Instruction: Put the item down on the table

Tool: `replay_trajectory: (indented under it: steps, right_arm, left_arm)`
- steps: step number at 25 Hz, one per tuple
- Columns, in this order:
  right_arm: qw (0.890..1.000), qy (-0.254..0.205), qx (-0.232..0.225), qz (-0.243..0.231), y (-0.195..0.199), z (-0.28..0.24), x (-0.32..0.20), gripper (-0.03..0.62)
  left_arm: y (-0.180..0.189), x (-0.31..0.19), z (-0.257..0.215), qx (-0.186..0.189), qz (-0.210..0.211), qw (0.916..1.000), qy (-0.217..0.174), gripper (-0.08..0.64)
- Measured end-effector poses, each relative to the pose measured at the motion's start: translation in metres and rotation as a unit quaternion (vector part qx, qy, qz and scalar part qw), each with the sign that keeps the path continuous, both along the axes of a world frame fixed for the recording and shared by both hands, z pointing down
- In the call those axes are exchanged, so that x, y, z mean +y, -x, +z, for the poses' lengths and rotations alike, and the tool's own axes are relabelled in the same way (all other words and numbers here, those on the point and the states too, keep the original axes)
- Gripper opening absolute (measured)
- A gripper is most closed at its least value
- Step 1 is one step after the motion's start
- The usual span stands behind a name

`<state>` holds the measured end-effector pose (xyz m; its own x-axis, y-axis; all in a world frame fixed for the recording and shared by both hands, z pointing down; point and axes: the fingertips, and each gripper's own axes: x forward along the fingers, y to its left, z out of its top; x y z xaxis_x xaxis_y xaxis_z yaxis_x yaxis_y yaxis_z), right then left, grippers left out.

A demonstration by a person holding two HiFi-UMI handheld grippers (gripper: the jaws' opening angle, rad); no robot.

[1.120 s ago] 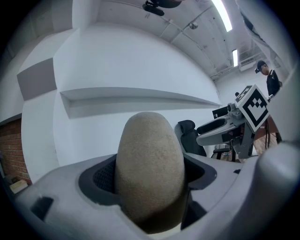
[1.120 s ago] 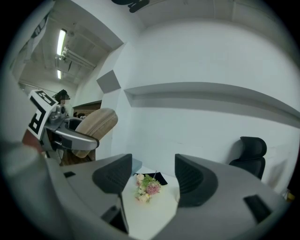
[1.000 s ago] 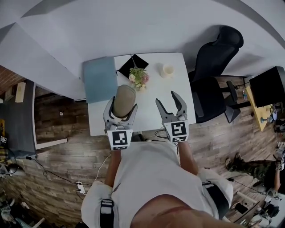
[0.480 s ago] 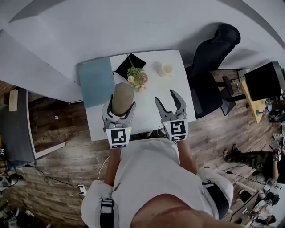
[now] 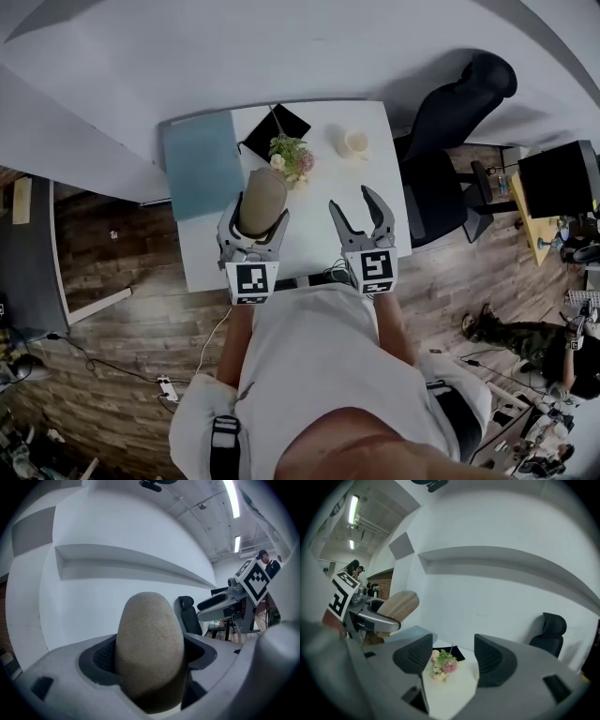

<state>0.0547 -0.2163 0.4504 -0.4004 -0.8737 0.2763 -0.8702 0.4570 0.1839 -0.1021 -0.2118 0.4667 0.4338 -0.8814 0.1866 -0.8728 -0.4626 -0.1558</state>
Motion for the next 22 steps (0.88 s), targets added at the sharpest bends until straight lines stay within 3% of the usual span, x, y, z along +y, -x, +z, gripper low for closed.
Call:
replay_trajectory:
  steps: [22]
  right_arm:
    - [0.993, 0.086, -0.002, -0.086, -0.014, 0.076, -0.034, 0.261]
  left_arm:
    - [-0.044, -0.004, 0.099, -0.042, -0.008, 0.9917, 0.121, 0.393]
